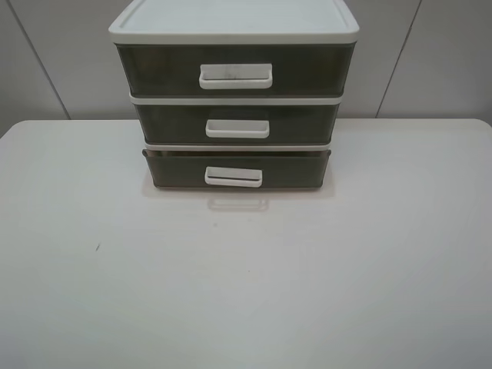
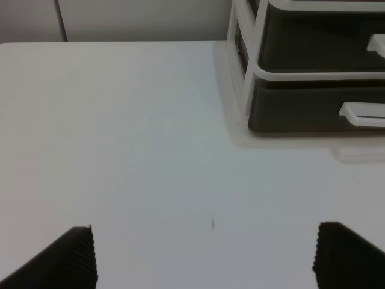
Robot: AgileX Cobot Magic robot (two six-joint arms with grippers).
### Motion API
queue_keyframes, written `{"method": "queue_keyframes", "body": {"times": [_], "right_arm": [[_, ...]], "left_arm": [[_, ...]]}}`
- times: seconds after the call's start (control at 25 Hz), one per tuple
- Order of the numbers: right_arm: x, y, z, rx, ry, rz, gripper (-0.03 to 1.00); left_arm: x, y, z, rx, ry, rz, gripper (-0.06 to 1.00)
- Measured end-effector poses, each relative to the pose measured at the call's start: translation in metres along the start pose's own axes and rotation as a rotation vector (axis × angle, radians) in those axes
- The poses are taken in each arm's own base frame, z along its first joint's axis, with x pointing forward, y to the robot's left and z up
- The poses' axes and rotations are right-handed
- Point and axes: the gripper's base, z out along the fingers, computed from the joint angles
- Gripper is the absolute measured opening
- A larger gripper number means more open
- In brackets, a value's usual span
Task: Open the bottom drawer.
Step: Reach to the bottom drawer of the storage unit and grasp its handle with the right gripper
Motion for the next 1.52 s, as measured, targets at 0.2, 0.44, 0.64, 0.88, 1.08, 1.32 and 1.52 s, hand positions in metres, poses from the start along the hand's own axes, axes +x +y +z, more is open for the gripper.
{"method": "queue_keyframes", "body": {"times": [0.2,0.44,0.64,0.88,1.08,1.32,1.52], "right_arm": [[0.000,0.000,0.000,0.000,0.000,0.000,0.80],[0.000,0.000,0.000,0.000,0.000,0.000,0.80],[0.000,0.000,0.000,-0.001,0.000,0.000,0.80],[-0.014,0.001,0.021,-0.044,0.139,0.015,0.80],[-0.063,0.004,0.061,-0.134,0.260,0.083,0.80],[-0.104,0.018,0.112,-0.242,0.311,0.063,0.80],[-0.109,0.066,0.142,-0.413,0.274,-0.162,0.80]], "left_arm": [[0.000,0.000,0.000,0.000,0.000,0.000,0.74],[0.000,0.000,0.000,0.000,0.000,0.000,0.74],[0.000,0.000,0.000,0.000,0.000,0.000,0.74],[0.000,0.000,0.000,0.000,0.000,0.000,0.74],[0.000,0.000,0.000,0.000,0.000,0.000,0.74],[0.000,0.000,0.000,0.000,0.000,0.000,0.74],[0.000,0.000,0.000,0.000,0.000,0.000,0.74]]}}
